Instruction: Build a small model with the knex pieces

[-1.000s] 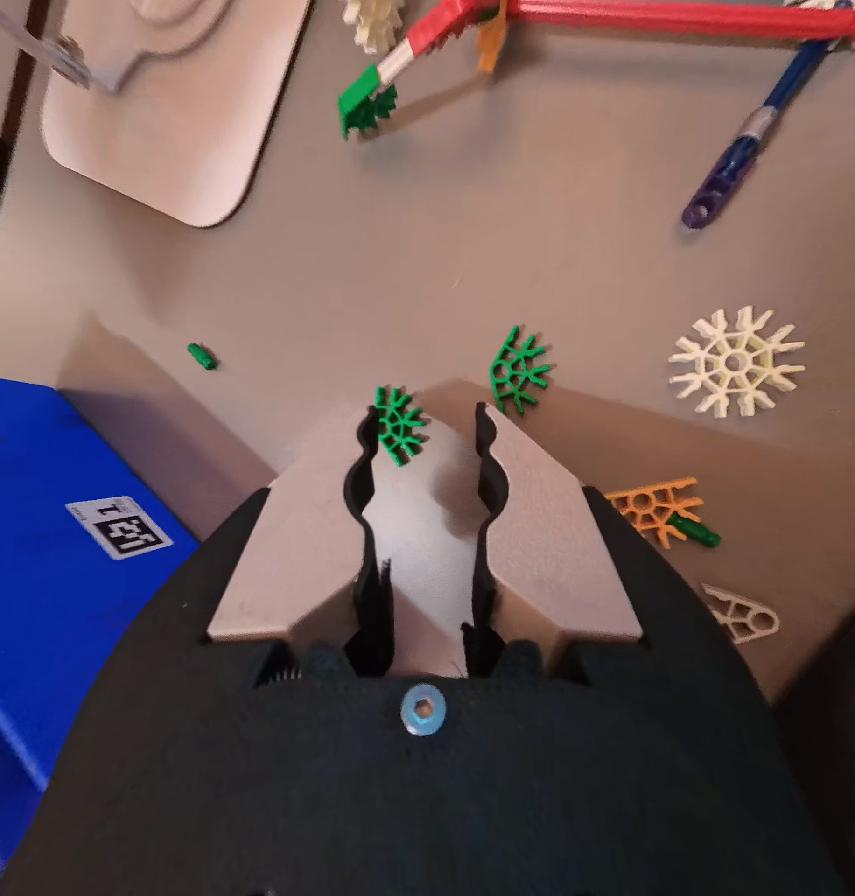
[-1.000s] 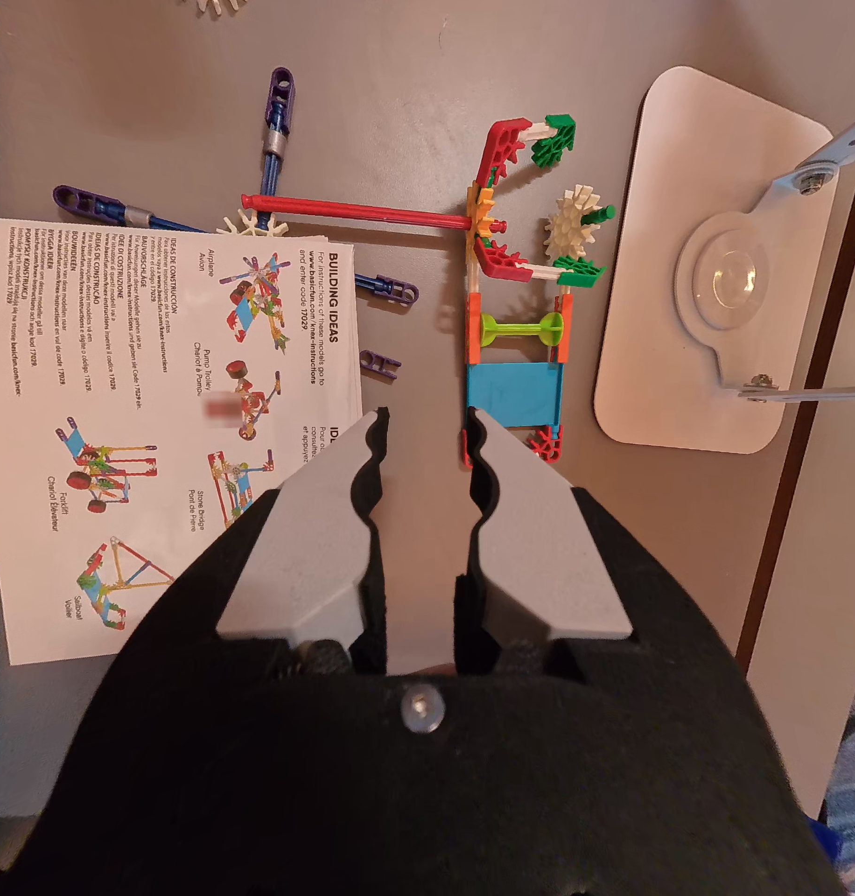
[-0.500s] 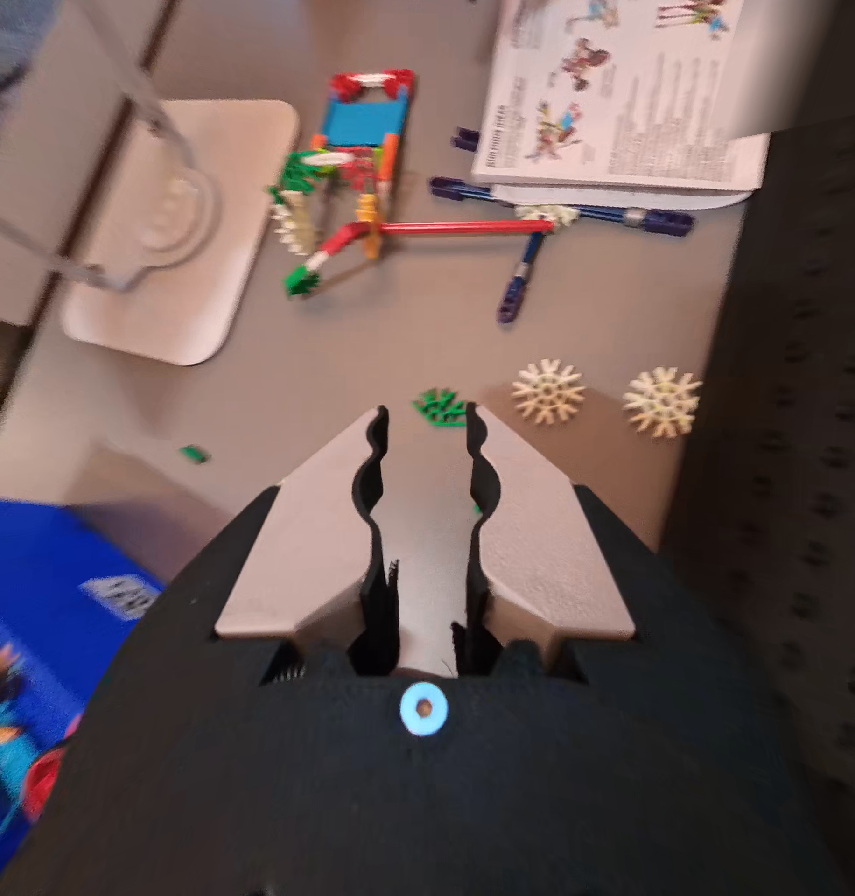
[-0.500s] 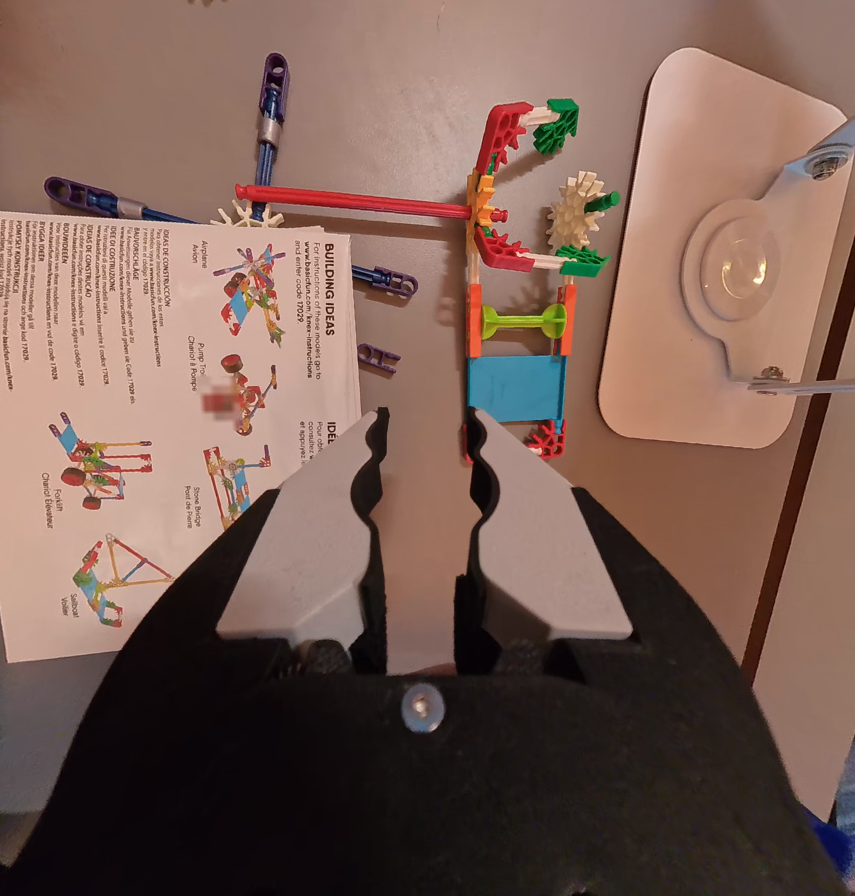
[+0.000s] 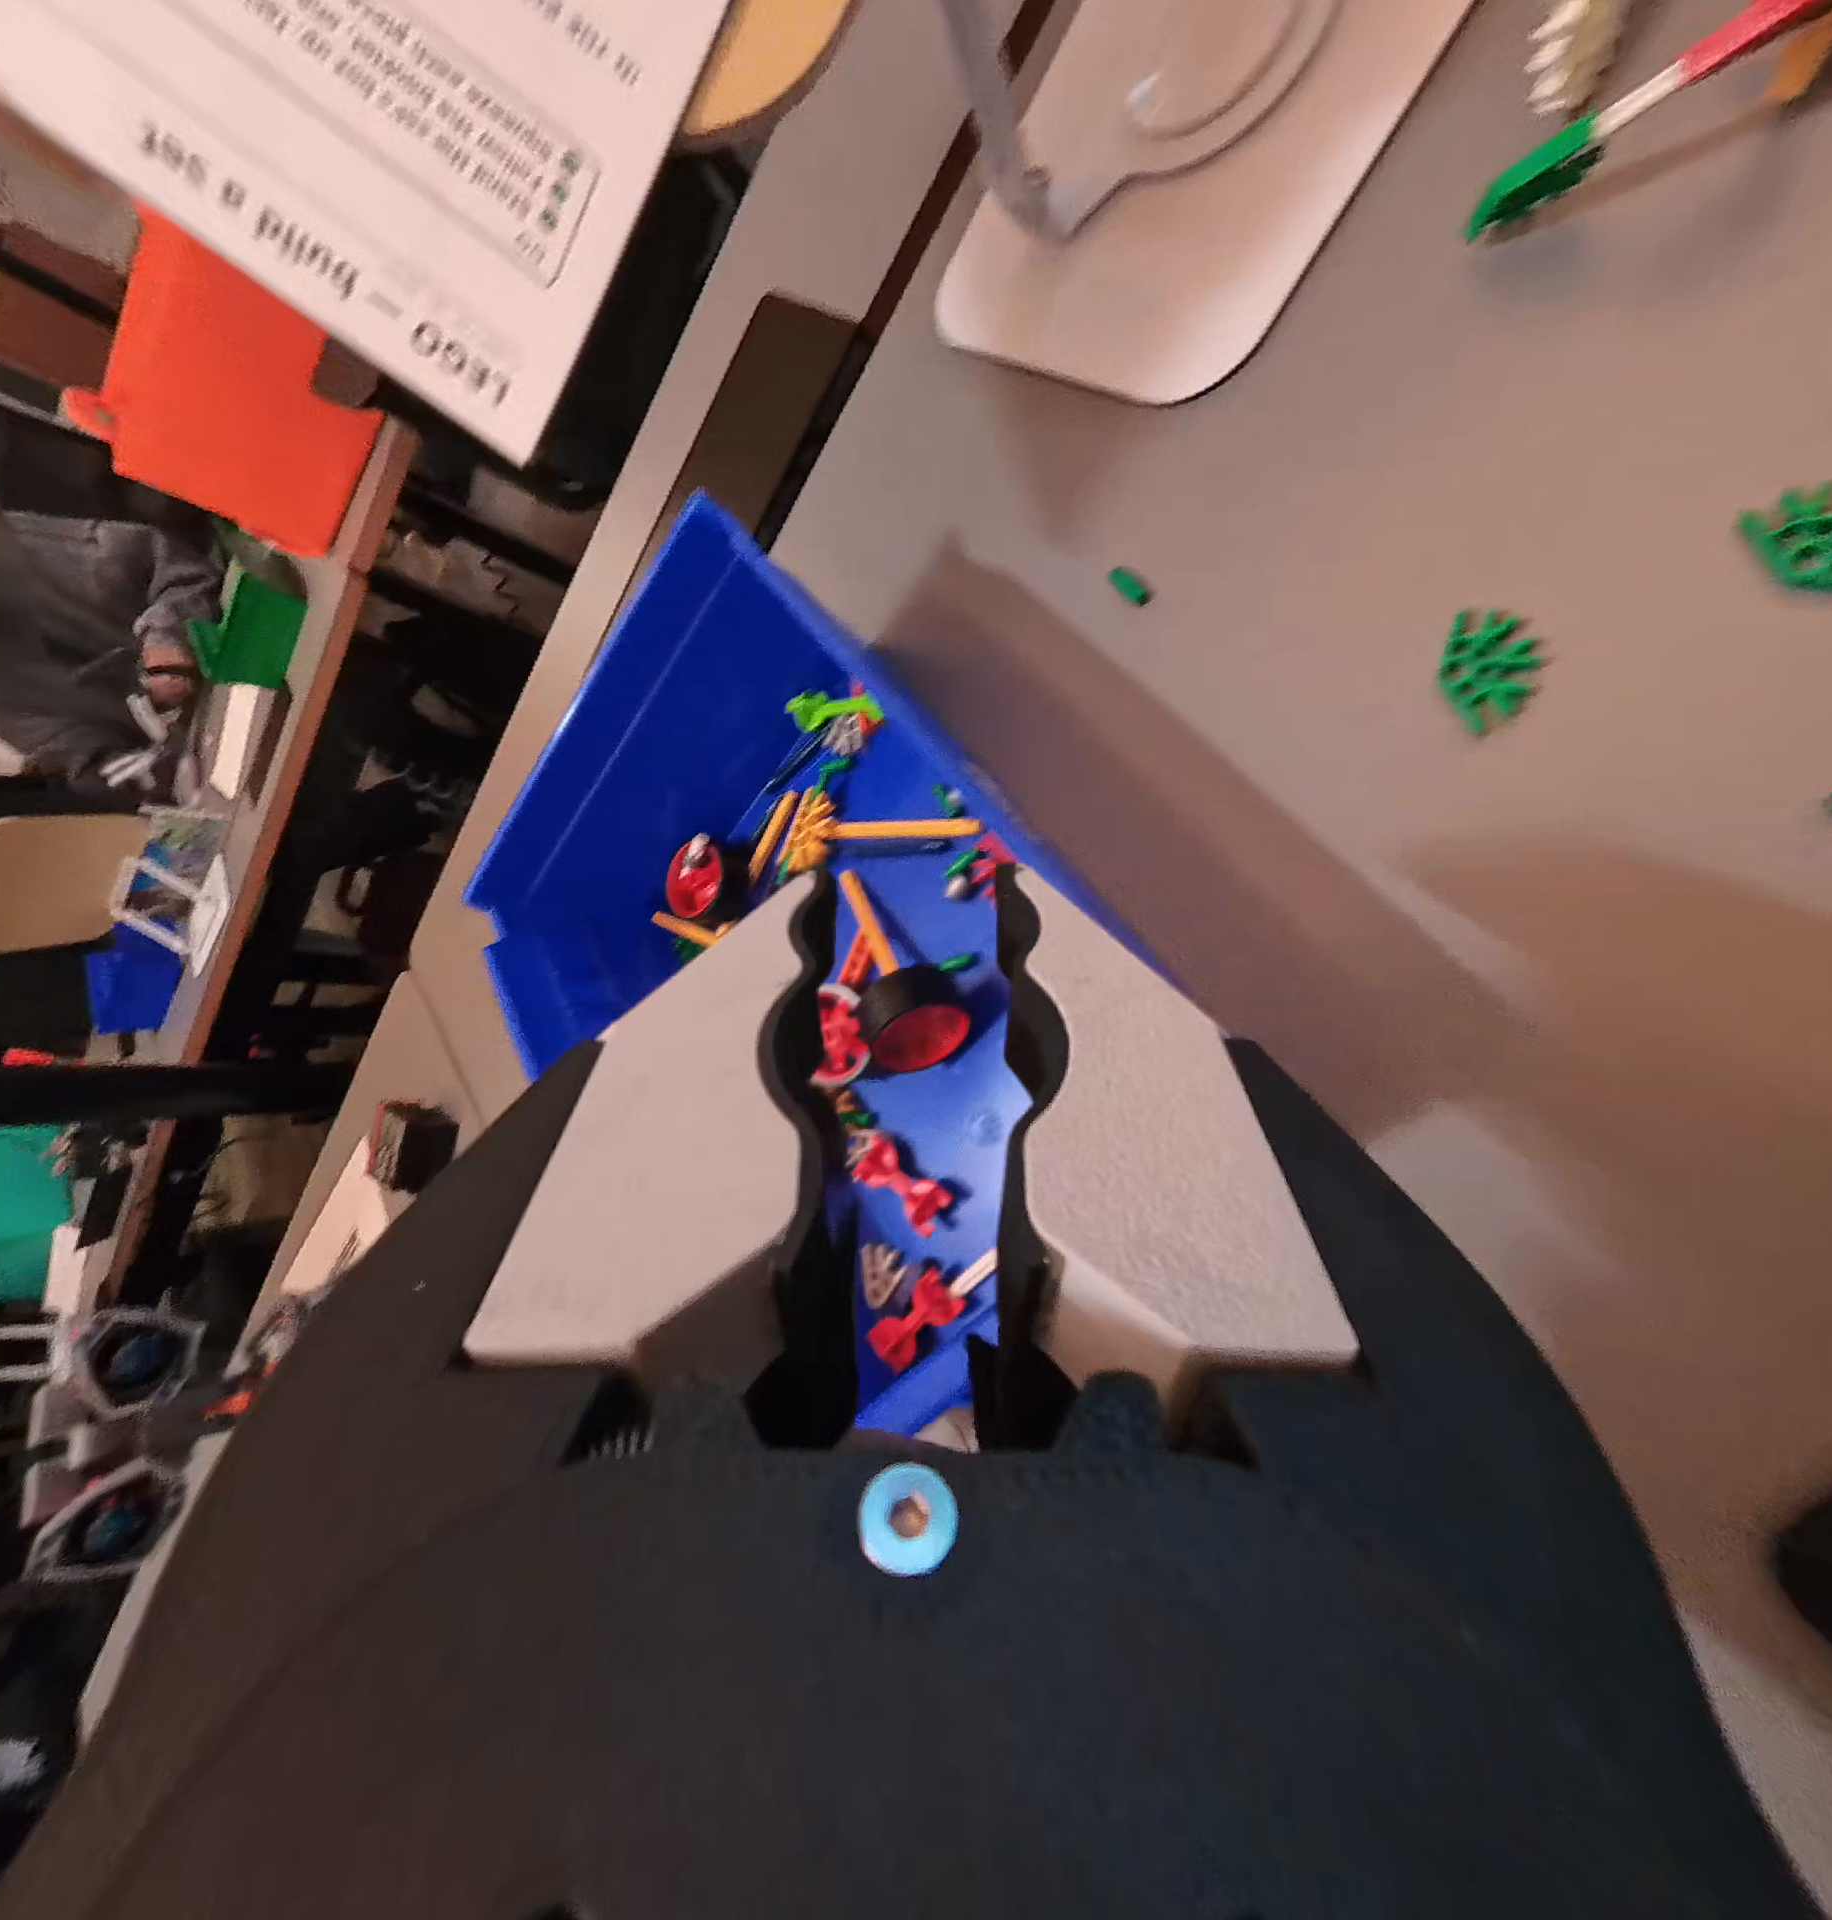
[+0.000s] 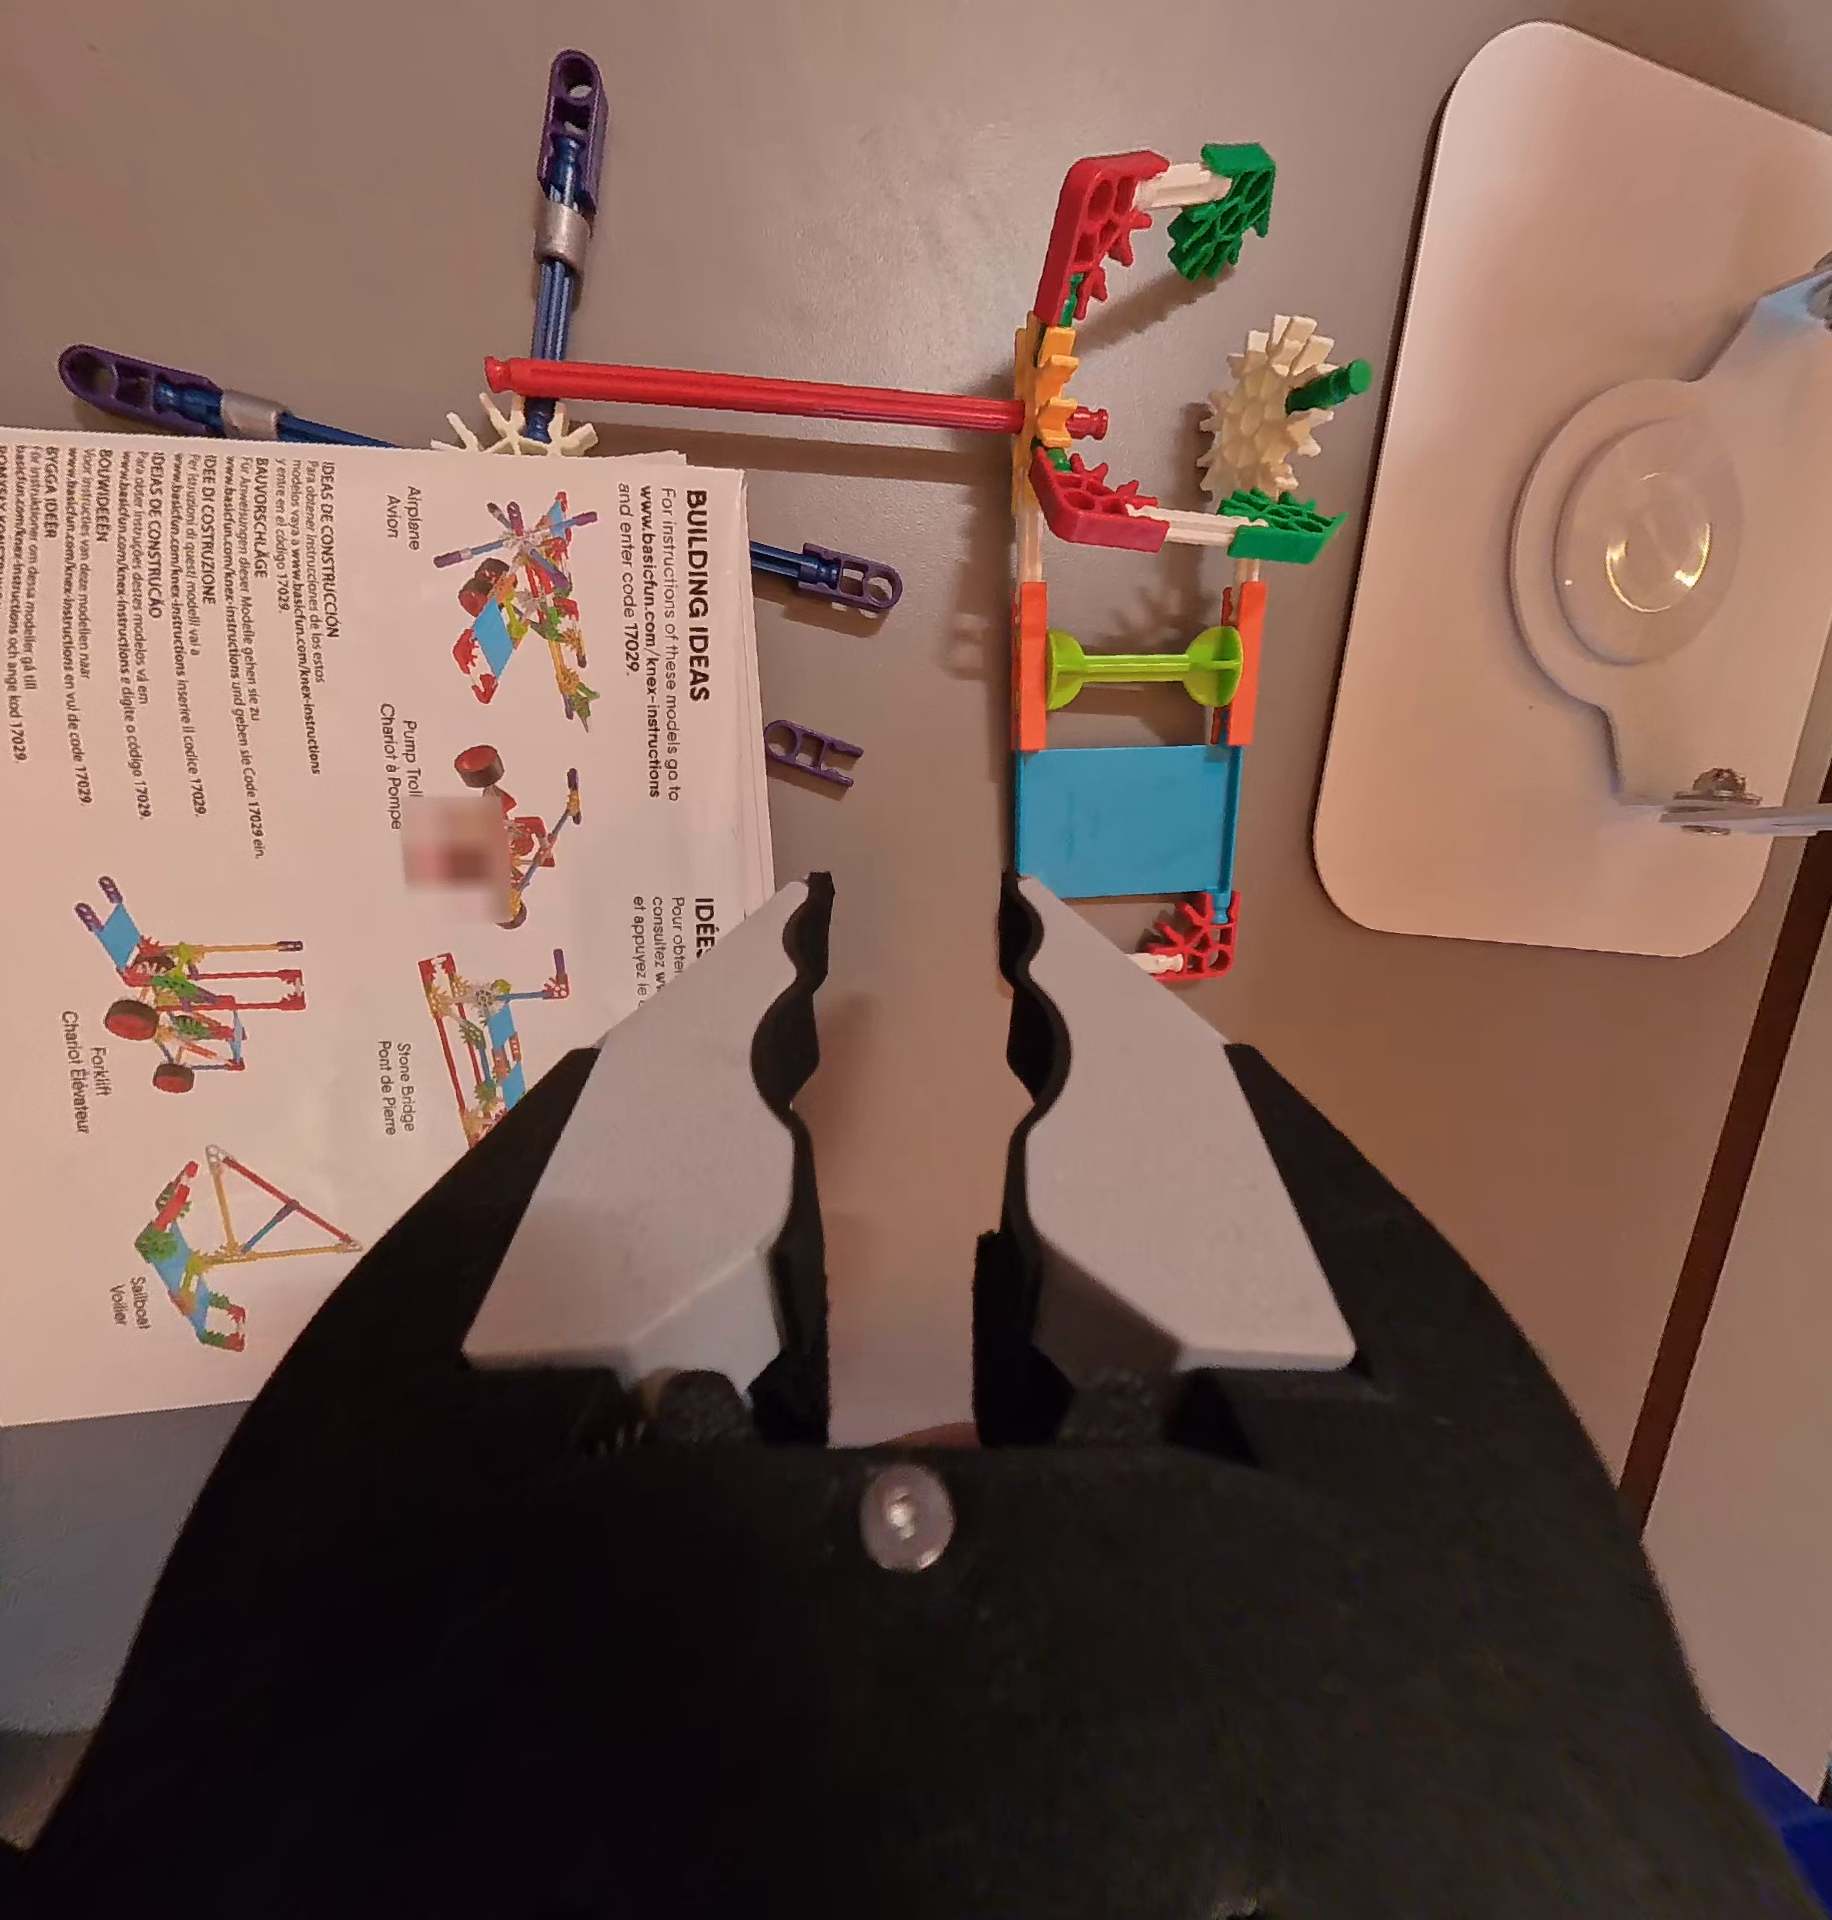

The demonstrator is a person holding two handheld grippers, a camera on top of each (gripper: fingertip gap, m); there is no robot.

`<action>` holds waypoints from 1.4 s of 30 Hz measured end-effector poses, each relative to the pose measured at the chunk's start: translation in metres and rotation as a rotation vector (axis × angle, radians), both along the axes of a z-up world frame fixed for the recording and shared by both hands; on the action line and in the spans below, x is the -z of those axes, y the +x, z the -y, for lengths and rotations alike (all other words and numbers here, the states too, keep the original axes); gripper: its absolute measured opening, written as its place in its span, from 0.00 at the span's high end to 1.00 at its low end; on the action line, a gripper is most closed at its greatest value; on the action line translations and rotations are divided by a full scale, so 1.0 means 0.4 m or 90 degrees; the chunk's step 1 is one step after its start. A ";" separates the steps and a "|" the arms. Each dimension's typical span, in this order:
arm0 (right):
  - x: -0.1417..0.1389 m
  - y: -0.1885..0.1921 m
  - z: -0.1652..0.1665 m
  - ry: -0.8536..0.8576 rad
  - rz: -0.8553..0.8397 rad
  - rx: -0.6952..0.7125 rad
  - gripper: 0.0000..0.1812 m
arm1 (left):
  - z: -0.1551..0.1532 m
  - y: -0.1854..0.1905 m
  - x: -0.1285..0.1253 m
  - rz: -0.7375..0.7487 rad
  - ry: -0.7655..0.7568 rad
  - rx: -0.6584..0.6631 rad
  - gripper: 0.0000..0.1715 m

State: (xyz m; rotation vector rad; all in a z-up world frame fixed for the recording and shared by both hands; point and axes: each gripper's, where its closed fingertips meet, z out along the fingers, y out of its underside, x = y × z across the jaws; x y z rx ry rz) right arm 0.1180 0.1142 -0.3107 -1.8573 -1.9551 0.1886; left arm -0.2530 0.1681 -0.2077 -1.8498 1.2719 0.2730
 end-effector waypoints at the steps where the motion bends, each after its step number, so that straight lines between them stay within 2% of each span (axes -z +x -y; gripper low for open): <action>1: 0.001 0.001 -0.001 -0.001 0.000 0.001 0.83 | -0.012 -0.023 -0.002 -0.014 0.002 -0.015 0.84; 7: 0.014 0.011 -0.007 -0.010 0.005 0.008 0.83 | -0.059 -0.134 0.030 -0.074 -0.052 -0.057 0.87; 10: 0.023 0.015 -0.011 -0.017 0.009 0.012 0.83 | -0.072 -0.172 0.078 -0.093 -0.111 -0.065 0.86; 13: 0.033 0.017 -0.013 -0.024 0.012 0.015 0.83 | -0.067 -0.224 0.153 -0.124 -0.201 -0.096 0.84; 17: 0.045 0.019 -0.011 -0.031 0.018 0.014 0.83 | -0.073 -0.293 0.226 -0.146 -0.266 -0.143 0.81; 21: 0.043 0.015 -0.006 -0.037 0.012 0.011 0.83 | -0.081 -0.240 0.242 -0.110 -0.275 -0.069 0.78; 27: 0.020 0.012 0.003 -0.034 -0.001 0.025 0.83 | -0.154 -0.152 0.197 -0.126 -0.236 0.019 0.77; 30: -0.010 -0.003 0.002 -0.008 -0.013 0.037 0.83 | -0.187 -0.116 0.196 -0.138 -0.228 0.077 0.77; 32: -0.032 -0.022 0.003 0.007 -0.031 0.044 0.83 | -0.223 -0.115 0.195 -0.157 -0.214 0.080 0.78; 38: -0.059 -0.092 0.015 0.036 -0.084 0.074 0.84 | -0.312 -0.119 0.228 -0.192 -0.223 0.101 0.76; 42: -0.063 -0.119 0.038 0.037 -0.111 0.095 0.83 | -0.289 -0.077 0.253 -0.154 -0.292 0.174 0.75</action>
